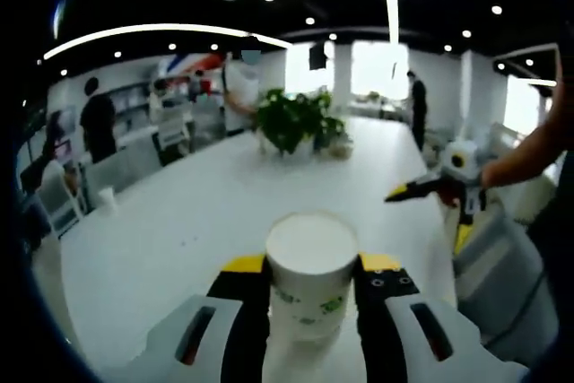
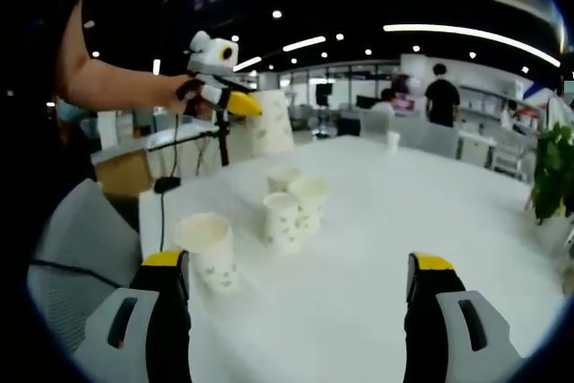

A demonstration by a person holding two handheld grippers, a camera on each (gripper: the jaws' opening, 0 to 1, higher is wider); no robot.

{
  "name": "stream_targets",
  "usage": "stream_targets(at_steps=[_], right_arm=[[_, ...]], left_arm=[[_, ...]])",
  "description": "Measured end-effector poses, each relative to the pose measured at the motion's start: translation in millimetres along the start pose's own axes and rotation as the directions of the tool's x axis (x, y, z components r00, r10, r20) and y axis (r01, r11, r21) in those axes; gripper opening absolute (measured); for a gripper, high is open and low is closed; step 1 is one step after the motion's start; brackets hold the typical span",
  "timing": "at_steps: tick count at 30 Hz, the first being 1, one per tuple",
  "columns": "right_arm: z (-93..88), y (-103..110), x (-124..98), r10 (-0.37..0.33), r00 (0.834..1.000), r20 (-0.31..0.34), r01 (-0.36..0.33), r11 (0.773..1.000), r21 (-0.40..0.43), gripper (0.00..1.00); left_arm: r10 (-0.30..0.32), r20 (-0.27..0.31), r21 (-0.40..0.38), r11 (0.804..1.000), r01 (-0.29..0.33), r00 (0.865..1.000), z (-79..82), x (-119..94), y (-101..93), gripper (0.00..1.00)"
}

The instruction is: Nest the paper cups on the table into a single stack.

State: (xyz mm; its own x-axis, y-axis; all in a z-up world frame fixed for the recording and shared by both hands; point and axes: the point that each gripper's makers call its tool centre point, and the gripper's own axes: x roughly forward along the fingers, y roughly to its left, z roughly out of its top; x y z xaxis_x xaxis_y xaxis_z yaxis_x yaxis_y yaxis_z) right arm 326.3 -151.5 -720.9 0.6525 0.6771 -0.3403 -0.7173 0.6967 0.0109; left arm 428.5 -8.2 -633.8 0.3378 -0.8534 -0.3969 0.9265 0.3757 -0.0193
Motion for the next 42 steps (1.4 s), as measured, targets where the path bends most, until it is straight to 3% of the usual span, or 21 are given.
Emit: stream_targets(at_steps=[22, 36, 42], right_arm=[[31.5, 4, 5, 0.021, 0.998, 0.065, -0.021, 1.000, -0.005, 1.00], [86.4, 23, 7, 0.084, 0.981, 0.172, -0.079, 0.996, -0.034, 0.95], [93.6, 29, 8, 0.103, 0.977, 0.186, -0.099, 0.995, -0.031, 0.93]], left_arm=[[-0.088, 0.045, 0.028, 0.996, 0.086, 0.995, 22.6, -8, -47.2, 0.34], [-0.120, 0.095, 0.030, 0.993, 0.118, 0.988, 37.7, -14, -74.9, 0.34], [-0.131, 0.106, 0.034, 0.991, 0.128, 0.986, 38.5, -17, -83.8, 0.34]])
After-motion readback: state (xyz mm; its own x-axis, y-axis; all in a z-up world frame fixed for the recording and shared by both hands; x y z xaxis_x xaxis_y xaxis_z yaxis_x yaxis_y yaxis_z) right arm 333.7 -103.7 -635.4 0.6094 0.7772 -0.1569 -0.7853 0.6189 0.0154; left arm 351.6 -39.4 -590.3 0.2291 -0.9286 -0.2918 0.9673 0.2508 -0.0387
